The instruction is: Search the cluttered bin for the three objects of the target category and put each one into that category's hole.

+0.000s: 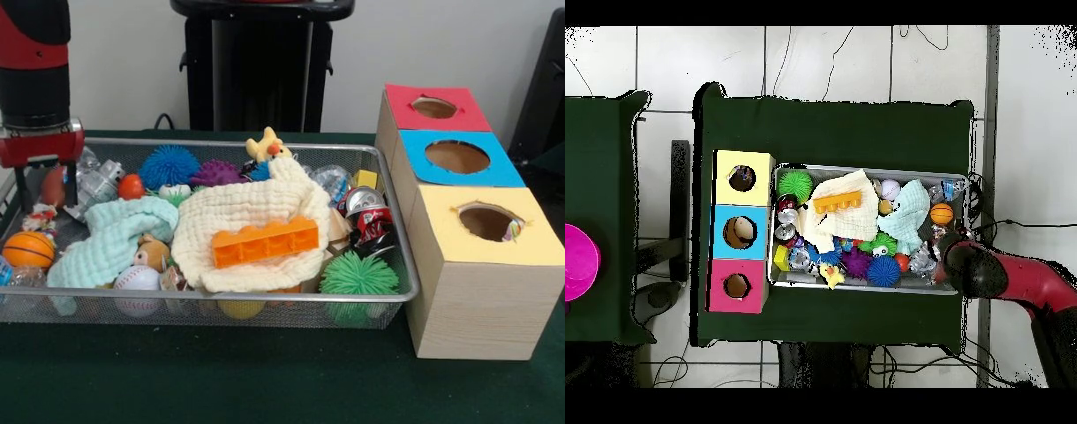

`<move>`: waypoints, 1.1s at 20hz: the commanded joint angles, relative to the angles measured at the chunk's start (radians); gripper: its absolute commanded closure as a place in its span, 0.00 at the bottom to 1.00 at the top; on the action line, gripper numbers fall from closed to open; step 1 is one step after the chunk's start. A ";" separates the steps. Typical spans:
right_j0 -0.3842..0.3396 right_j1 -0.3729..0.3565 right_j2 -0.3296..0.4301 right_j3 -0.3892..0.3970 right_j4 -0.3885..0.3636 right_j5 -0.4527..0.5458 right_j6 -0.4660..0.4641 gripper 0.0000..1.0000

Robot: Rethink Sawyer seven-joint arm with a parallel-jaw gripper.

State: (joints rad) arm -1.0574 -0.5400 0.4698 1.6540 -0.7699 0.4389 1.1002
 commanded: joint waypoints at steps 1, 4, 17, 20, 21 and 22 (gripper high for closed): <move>0.021 -0.079 -0.002 0.063 0.005 0.105 -0.035 0.00; 0.013 -0.036 0.007 0.050 -0.008 0.064 -0.030 0.00; 0.000 0.109 0.008 -0.003 -0.055 -0.038 -0.009 0.00; 0.004 0.126 -0.006 -0.010 -0.070 -0.063 0.006 0.00; 0.005 0.135 -0.011 -0.017 -0.077 -0.071 0.007 0.00; 0.001 0.147 -0.011 -0.024 -0.085 -0.084 0.004 0.00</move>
State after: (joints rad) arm -1.0495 -0.4738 0.4696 1.6547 -0.7722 0.4278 1.1002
